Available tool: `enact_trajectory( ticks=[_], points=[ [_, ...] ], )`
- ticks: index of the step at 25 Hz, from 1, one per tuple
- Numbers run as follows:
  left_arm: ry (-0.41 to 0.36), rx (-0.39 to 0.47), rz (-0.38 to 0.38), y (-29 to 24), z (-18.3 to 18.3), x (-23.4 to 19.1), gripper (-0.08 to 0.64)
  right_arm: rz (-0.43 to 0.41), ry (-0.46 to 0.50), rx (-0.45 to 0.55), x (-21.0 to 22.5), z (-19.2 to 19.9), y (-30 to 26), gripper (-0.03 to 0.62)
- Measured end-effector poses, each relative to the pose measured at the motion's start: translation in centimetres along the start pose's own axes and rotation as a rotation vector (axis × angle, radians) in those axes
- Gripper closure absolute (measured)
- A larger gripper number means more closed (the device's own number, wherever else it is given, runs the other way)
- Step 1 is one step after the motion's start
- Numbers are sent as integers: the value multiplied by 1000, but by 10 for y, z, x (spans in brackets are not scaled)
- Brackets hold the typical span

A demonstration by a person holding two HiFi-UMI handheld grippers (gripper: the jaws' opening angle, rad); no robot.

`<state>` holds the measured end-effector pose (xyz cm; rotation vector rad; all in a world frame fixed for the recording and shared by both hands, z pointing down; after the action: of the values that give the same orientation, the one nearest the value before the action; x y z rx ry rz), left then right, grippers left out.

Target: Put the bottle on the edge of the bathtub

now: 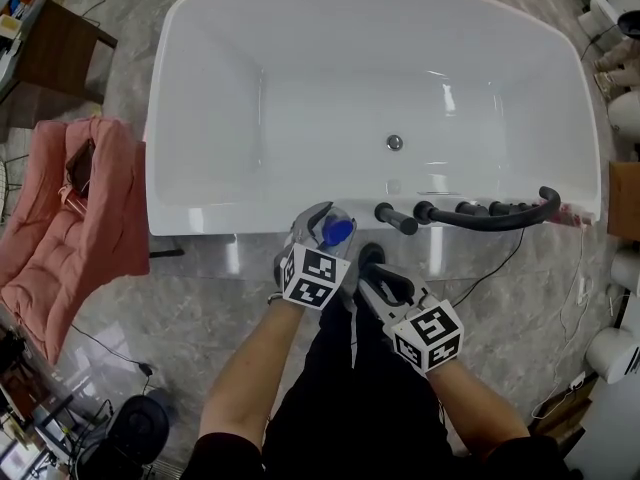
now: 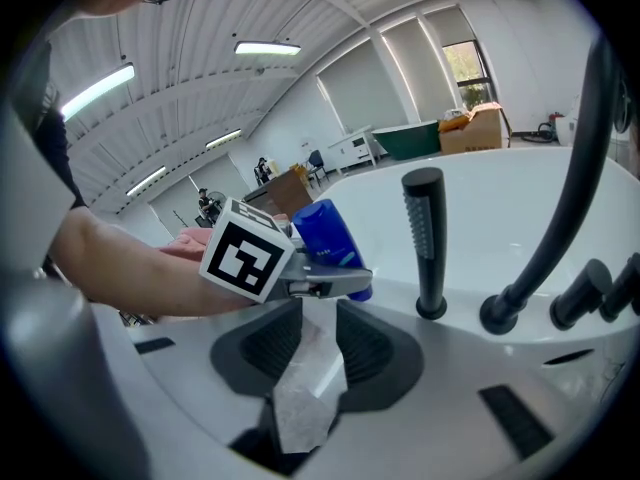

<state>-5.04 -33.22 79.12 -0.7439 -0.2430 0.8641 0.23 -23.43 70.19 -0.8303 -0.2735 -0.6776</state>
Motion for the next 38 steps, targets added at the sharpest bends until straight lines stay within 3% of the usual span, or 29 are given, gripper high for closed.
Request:
enact_trajectory(
  ticks=[8, 21, 30, 38],
  points=[
    [29, 10, -9, 22, -7, 3, 360, 5, -9, 9, -1, -9, 9, 482],
    [37, 73, 21, 98, -67, 6, 357, 22, 67, 94, -35, -92, 42, 483],
    [75, 179, 7, 175, -105, -3, 357, 141, 105, 141, -44, -127, 88, 491],
    [112, 230, -24, 221, -110, -17, 359, 202, 94, 191, -62, -145, 121, 494]
  ],
)
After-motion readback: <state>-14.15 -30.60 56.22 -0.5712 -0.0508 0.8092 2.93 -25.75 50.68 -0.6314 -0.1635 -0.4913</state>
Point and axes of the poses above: the fingertips, and each gripper's own axes: y backward along the fingers, x to its right, z out of its underside, the point moved 4 cm from there along y, backward along the fingers, and after that the axes turned 5 degrees about -z, right-handed, at the moved point
